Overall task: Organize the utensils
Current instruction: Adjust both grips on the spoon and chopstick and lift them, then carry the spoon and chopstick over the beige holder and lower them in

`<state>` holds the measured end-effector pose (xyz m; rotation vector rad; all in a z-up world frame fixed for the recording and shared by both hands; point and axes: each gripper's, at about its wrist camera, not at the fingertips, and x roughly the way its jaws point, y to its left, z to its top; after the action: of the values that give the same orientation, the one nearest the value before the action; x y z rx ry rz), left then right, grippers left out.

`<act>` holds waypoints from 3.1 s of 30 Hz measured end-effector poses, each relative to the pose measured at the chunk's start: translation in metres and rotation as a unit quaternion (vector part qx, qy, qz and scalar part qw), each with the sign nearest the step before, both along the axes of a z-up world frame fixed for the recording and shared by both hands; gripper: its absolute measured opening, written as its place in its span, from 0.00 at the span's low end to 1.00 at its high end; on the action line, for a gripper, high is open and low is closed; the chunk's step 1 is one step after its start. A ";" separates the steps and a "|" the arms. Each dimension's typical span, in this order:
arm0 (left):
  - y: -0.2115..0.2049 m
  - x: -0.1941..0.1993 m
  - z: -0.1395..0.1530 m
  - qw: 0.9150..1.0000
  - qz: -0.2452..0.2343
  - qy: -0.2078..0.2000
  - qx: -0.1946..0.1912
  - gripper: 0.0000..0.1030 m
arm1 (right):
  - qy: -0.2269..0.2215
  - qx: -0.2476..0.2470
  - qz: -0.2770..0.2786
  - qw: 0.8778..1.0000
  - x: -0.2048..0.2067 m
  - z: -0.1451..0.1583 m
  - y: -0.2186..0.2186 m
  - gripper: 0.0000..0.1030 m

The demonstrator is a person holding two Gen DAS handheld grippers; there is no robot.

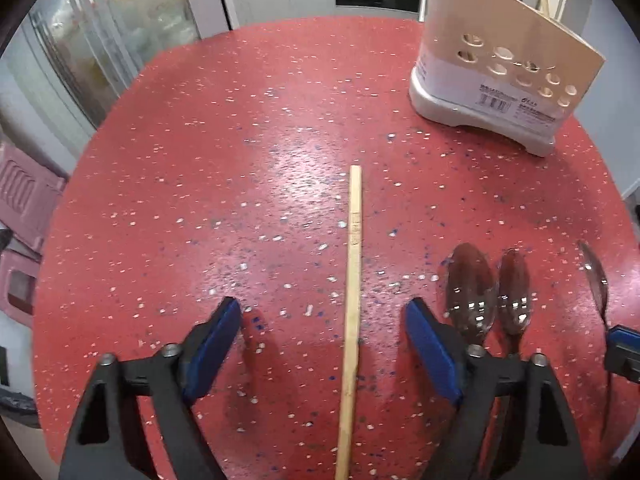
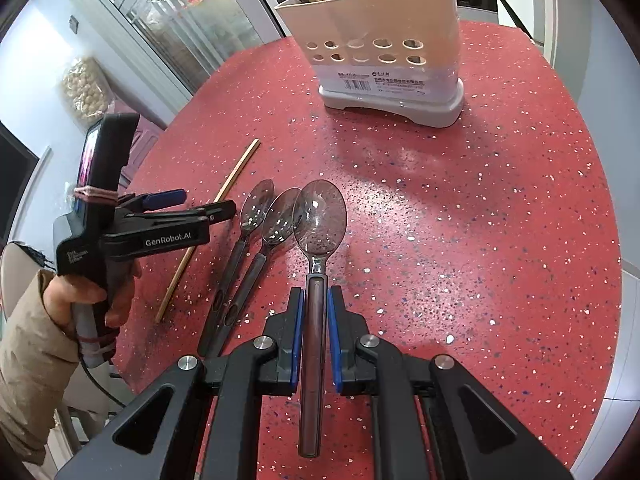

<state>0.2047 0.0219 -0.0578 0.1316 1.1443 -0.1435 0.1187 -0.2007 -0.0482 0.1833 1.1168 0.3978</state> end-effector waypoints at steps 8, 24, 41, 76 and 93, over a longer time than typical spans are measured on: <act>-0.011 0.007 0.005 0.998 -0.043 0.016 -0.037 0.30 | -0.006 -0.001 0.002 1.000 0.002 0.006 0.001 0.12; -0.012 -0.032 0.072 0.989 -0.010 -0.118 -0.093 0.30 | -0.047 0.015 -0.016 0.999 0.018 0.039 -0.014 0.12; -0.025 -0.002 0.150 0.967 -0.015 -0.211 -0.142 0.30 | -0.150 0.018 -0.034 0.988 0.073 0.119 -0.032 0.12; -0.090 0.119 0.167 0.900 0.034 -0.391 -0.191 0.30 | -0.352 -0.025 -0.110 0.929 0.176 0.107 -0.035 0.12; -0.107 0.102 0.128 0.916 0.021 -0.380 -0.129 0.30 | -0.342 -0.064 -0.100 0.932 0.156 0.077 -0.026 0.12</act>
<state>0.3066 -0.0847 0.0706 -0.0735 0.3413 -0.1830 0.2743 -0.2268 0.0292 0.0332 0.4246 0.1769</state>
